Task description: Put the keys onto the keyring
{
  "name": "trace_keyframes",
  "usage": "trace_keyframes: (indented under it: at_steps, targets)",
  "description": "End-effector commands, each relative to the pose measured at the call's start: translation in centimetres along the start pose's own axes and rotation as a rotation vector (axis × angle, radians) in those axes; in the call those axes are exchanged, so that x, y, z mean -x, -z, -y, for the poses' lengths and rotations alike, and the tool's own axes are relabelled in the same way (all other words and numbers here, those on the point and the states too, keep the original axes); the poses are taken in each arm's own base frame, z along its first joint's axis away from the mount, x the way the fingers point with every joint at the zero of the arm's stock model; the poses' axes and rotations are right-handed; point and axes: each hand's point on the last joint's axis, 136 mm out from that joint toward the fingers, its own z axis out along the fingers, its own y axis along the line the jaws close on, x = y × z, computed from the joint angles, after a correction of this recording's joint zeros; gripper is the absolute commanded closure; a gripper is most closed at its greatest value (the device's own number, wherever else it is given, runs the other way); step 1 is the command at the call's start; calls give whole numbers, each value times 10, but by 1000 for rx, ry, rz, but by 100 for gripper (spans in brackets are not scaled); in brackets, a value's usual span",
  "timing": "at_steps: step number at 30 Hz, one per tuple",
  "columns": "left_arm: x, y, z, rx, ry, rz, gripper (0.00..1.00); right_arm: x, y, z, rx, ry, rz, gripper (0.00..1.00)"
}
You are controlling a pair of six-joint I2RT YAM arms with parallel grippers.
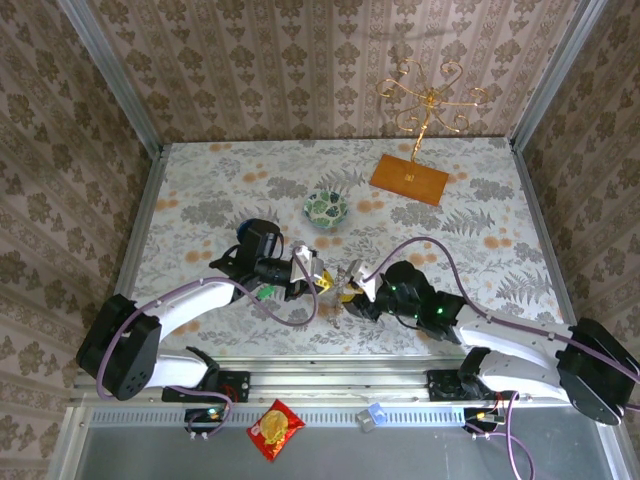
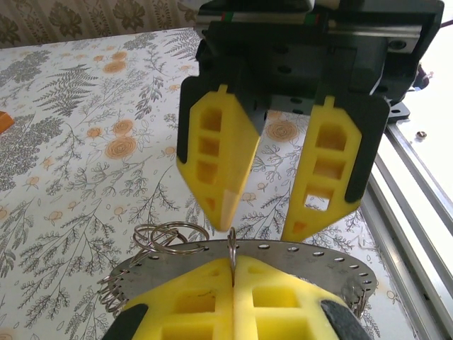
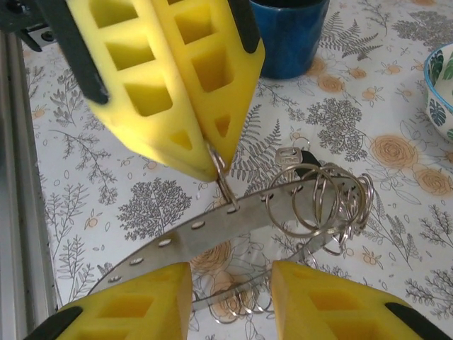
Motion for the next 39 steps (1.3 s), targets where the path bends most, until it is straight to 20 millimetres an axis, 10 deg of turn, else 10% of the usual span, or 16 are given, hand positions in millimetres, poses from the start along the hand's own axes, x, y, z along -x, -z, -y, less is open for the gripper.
trace_keyframes:
  at_steps: [1, 16, 29, 39]
  targets:
    - [8, 2, 3, 3, -26, 16, 100, 20, -4, -2, 9, -13, 77, 64]
    - [9, 1, 3, 60, -8, -34, 100, -18, 23, 9, -137, -327, -107, 58]
    - [18, 1, 0, 76, 46, -10, 100, 5, 18, 1, -83, -478, -14, 54]
    - [25, 0, -6, 132, 119, 182, 100, 23, 26, -3, -47, -161, 173, 57]
